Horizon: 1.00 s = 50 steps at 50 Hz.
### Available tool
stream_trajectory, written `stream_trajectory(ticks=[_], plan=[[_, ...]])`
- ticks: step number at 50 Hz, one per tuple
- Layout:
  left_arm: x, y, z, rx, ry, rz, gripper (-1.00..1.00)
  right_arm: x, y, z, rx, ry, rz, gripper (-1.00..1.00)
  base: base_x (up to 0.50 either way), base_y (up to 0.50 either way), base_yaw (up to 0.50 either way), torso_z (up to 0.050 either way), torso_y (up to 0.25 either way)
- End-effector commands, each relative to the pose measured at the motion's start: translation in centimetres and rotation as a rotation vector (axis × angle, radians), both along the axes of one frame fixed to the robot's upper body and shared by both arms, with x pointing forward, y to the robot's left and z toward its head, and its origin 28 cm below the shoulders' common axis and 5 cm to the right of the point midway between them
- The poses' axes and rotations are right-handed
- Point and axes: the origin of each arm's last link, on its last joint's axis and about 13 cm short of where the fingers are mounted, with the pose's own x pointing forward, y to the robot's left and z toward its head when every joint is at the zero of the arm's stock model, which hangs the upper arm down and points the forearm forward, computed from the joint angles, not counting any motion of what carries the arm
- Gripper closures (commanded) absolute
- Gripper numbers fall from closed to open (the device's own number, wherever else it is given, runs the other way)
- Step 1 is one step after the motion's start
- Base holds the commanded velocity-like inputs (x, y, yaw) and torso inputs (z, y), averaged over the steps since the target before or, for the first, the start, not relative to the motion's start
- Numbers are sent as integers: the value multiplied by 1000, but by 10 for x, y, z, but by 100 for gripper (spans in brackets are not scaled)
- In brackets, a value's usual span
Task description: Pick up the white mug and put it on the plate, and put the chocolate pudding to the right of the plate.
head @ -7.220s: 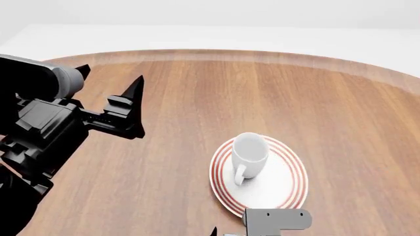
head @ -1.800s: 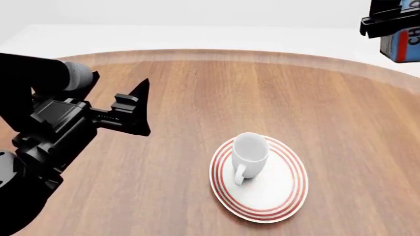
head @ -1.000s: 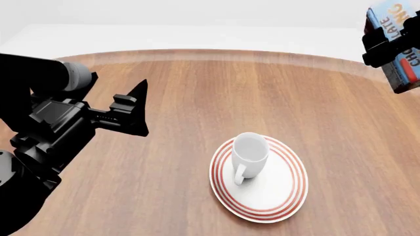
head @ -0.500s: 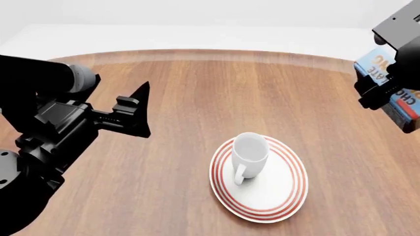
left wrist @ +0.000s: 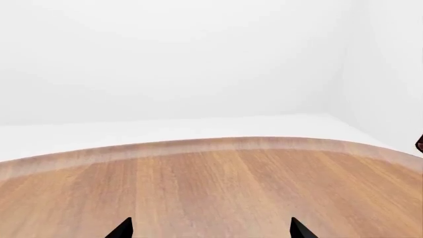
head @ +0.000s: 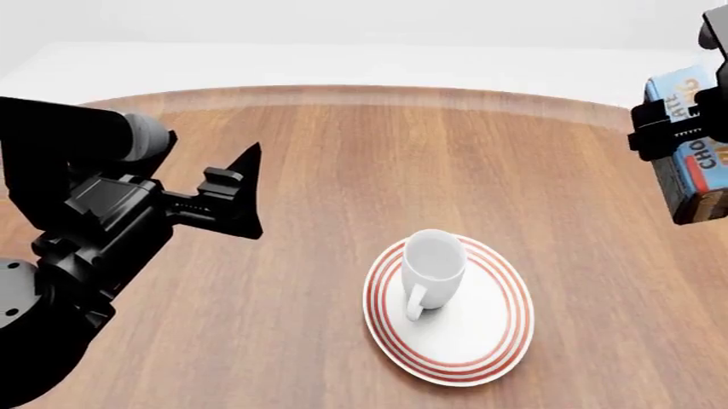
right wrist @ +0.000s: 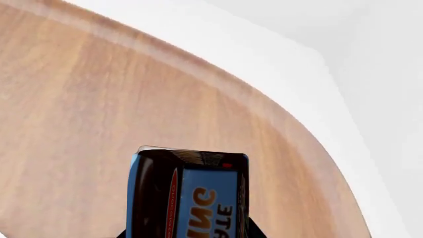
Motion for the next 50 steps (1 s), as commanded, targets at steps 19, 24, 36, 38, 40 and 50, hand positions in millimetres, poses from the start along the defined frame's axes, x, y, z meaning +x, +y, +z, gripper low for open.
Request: stream_trajectory(ticks=[19,24,36,38,40,50], plan=[[3,-3,2,-22,-36,-28,-100,18,12,-40,71,57,-6,100,0,0,0,0,0],[3,-3,2,-20,-36,-29,-100,17,10,-47,71,71,-6,100,0,0,0,0,0],[3,-3,2,-21,-34,-27,-100,23,13,-72,134,86,-4,100,0,0,0,0,0],[3,-3,1,-21,-34,-28,-100,25,15,-77,179,75,-14,100,0,0,0,0,0],[3,-3,1,-20,-33,-29,-100,27,16,-78,223,55,-16,100,0,0,0,0,0],[4,-2,-1,-23,-29,-24,-100,30,13,-97,279,54,-73,100,0,0,0,0,1]])
